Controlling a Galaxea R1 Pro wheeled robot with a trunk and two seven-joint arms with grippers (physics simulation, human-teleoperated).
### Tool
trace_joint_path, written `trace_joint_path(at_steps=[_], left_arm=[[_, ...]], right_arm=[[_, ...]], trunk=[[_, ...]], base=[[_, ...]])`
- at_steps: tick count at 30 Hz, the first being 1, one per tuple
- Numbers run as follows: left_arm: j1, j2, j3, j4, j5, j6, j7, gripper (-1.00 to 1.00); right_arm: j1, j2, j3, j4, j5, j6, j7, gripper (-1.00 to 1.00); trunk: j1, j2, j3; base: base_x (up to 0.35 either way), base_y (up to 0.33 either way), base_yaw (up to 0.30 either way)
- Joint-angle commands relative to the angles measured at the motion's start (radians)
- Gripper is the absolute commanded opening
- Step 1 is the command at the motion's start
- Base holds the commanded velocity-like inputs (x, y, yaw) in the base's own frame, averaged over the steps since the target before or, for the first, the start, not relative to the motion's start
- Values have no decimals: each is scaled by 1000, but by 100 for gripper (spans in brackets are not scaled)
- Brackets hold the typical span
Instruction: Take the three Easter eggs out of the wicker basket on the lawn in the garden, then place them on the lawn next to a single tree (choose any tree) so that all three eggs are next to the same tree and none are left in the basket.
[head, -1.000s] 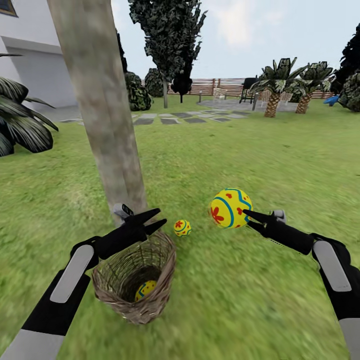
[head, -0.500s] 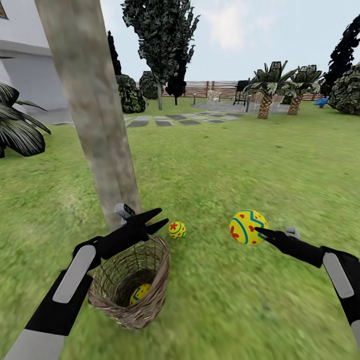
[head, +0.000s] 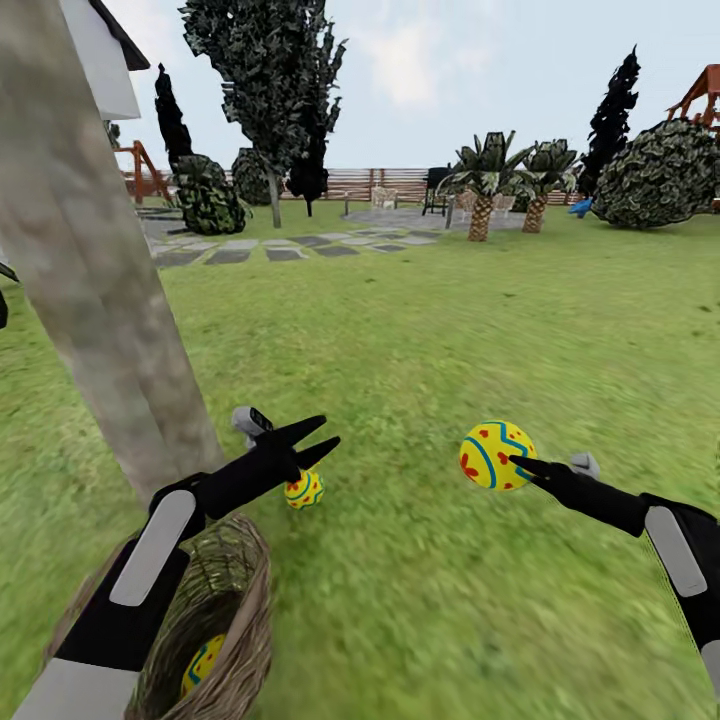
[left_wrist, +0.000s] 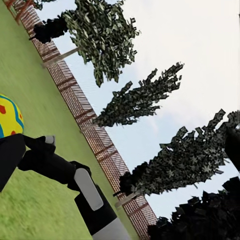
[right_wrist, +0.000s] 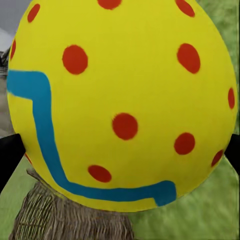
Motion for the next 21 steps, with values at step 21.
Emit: trace_joint_path(at_steps=[21], left_arm=[[-1, 1, -1, 3, 2, 3, -2, 100]], right_arm=[[-1, 0, -1, 0, -1, 5, 1, -100]], trunk=[[0, 0, 21]], base=[[306, -193, -246]])
